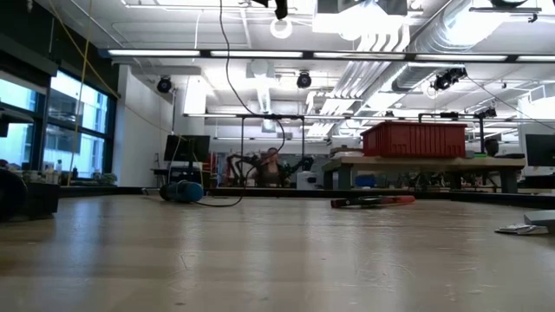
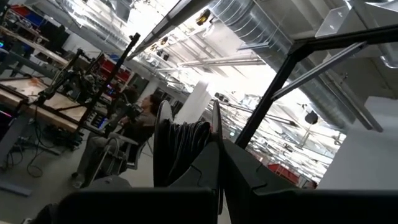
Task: Coil cords
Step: Coil the black wire onto the black spool
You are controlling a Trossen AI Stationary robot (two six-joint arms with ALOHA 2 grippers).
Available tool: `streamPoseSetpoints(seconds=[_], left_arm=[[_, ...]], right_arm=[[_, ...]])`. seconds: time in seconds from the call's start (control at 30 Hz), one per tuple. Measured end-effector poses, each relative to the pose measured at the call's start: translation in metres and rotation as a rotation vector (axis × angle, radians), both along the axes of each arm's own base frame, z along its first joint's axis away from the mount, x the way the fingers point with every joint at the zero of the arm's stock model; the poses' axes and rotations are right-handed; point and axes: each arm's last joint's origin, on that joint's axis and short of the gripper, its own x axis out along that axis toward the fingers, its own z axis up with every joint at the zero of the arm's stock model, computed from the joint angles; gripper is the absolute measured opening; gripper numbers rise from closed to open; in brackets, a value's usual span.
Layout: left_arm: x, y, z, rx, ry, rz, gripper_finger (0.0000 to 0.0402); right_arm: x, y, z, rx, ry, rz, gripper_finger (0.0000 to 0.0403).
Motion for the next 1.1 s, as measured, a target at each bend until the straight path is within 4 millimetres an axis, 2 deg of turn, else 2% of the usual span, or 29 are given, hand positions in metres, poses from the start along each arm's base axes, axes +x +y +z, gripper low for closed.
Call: streamPoseSetpoints(seconds=[0.17, 0.37, 0.53, 0.67, 0.87, 0.97, 1.1], left_arm=[[0.0, 0.0, 0.0, 0.015, -0.006, 0.006, 0.0], [-0.002, -0.001, 0.003, 0.024, -0.027, 0.005, 0.0], [-0.002, 0.0, 0.003, 0.024, -0.027, 0.008, 0.0], [-0.008, 0.001, 0.004, 0.068, -0.032, 0.045, 0.0], [-0.042, 0.004, 0.002, 0.149, 0.115, 0.239, 0.0], [-0.053, 0.005, -0.002, 0.157, 0.19, 0.3, 0.0], [-0.069, 0.003, 0.001, 0.155, 0.208, 0.347, 0.0]], right_arm=[[0.0, 0.0, -0.002, 0.002, 0.019, -0.019, 0.0102], [-0.002, 0.004, -0.001, 0.003, 0.028, -0.007, 0.001], [-0.004, 0.014, 0.005, 0.027, 0.003, 0.023, 0.0002], [-0.008, 0.024, 0.001, 0.069, 0.081, 0.06, 0.0001], [-0.028, 0.044, 0.008, 0.097, 0.208, 0.149, 0.0], [-0.045, 0.055, 0.016, 0.103, 0.264, 0.177, 0.0], [-0.065, 0.067, 0.032, 0.09, 0.266, 0.212, 0.0]])
